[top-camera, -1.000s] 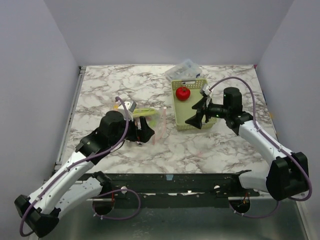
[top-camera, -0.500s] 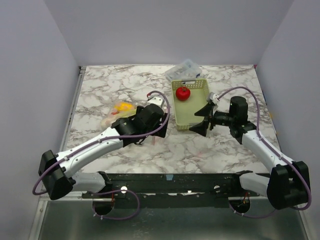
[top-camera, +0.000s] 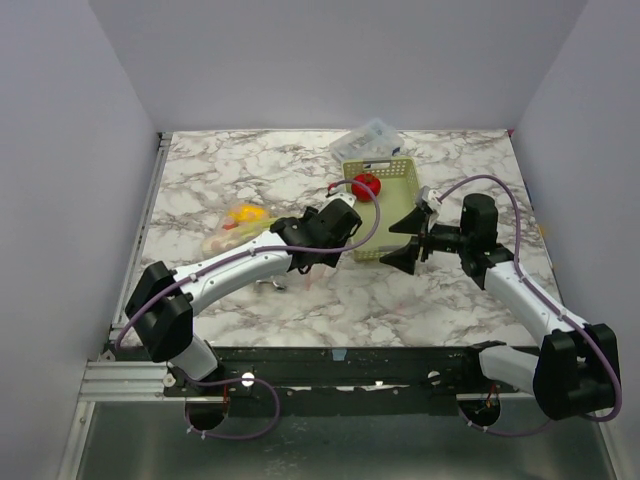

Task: Open the zip-top bag and remove the fake food
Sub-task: Pick up the fake fish from the zipper food storage bag.

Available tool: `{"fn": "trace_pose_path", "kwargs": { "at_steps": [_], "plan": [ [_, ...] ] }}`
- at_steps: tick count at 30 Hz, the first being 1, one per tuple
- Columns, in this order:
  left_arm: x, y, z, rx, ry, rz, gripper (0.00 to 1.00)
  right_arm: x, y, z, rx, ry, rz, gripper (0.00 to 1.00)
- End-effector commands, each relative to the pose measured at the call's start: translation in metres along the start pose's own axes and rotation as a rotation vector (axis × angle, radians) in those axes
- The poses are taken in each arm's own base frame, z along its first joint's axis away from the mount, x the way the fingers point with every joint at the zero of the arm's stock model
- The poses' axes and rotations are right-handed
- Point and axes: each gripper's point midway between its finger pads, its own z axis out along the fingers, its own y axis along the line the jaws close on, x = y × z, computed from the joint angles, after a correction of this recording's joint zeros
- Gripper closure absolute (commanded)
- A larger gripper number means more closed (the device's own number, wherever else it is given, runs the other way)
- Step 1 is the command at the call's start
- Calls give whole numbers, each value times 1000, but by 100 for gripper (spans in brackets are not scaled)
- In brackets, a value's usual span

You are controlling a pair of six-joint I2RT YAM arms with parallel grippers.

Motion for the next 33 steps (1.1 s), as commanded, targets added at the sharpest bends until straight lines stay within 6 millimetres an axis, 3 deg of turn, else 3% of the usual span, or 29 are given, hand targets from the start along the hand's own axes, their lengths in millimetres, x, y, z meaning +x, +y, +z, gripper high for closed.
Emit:
{"fn": "trace_pose_path", "kwargs": {
  "at_steps": [1, 5, 7, 16, 19, 23, 29, 33],
  "plan": [
    [7, 13, 4, -83, 33, 42, 45, 4, 9, 0, -62, -13, -17, 0],
    [17, 13, 10, -95, 59, 51, 45, 6, 11, -1, -66, -11, -25, 0],
    [19, 14, 11, -102, 59, 54, 55, 6, 12, 0, -78, -12, -22, 0],
    [23, 24, 14, -138, 72, 53, 76, 12, 17, 3, -143, 9, 29, 0],
    [21, 28, 8, -136, 50, 34, 90, 13, 19, 3, -165, 18, 44, 1],
    [18, 30, -6, -107, 10, 11, 100, 13, 23, 4, -189, 12, 53, 1],
    [13, 30, -28, -34, -62, -41, 100, 9, 37, 12, -243, 9, 44, 1],
    [7, 25, -44, 39, -119, -112, 100, 8, 54, 31, -304, 62, -7, 1]
  ]
}}
